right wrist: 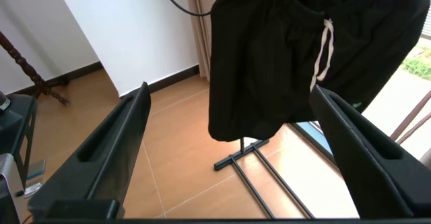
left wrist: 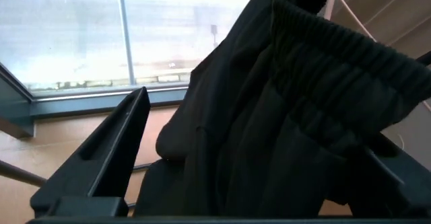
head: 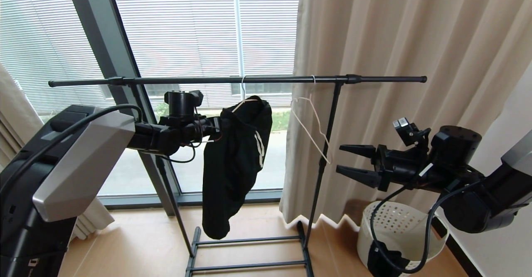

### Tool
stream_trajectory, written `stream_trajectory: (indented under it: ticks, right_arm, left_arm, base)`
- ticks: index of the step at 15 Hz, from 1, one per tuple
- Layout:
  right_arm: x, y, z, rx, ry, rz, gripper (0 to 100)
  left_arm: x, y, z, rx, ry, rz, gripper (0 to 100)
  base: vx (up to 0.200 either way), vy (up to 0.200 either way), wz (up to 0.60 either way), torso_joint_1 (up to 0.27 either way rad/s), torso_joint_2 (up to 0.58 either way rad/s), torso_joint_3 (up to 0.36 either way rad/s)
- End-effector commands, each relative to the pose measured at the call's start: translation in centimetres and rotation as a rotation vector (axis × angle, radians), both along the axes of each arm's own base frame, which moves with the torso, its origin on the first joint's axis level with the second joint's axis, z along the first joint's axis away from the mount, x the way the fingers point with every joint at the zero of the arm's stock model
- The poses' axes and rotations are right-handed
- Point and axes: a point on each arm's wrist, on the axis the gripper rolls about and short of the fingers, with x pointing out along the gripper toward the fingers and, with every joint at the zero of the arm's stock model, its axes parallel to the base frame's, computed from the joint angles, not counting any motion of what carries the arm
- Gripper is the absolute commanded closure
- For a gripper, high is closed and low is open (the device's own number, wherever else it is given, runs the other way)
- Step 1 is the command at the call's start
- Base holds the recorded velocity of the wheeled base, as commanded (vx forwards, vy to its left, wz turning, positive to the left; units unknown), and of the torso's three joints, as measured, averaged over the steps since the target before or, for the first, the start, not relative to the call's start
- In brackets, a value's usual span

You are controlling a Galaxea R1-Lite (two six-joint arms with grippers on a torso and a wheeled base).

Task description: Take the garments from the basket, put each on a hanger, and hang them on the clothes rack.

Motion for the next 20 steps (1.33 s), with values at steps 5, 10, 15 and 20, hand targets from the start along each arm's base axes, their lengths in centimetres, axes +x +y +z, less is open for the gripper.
stream_trajectory:
  ticks: [5,10,15,20]
  right_arm:
    - [-0.3,-0.2,0.9,0.003,-0.024,-0.007,0]
    - [-1.7,0.1,2.8,0.006,-0.071,0.007,0]
    - [-9.6,-5.5,5.2,-0.19,-0.364,-0.285,0]
    - [-14.0,-4.1,2.8,-0.338,-0.212,-0.722,0]
  left_arm:
    - [-7.4,1.9,2.2,0.167,0.071,-0.055,0]
    - [-13.7,3.2,5.3,0.174,0.069,-0.06,0]
    - [-28.4,6.0,6.0,0.241,0.043,-0.181,0]
    - [-34.2,7.2,3.5,0.234,0.041,-0.168,0]
  base:
    - [0.0,0.0,0.0,0.0,0.0,0.0]
    - [0.0,0.0,0.0,0.0,0.0,0.0]
    - [0.0,0.0,0.0,0.0,0.0,0.0]
    - [0.0,0.0,0.0,0.0,0.0,0.0]
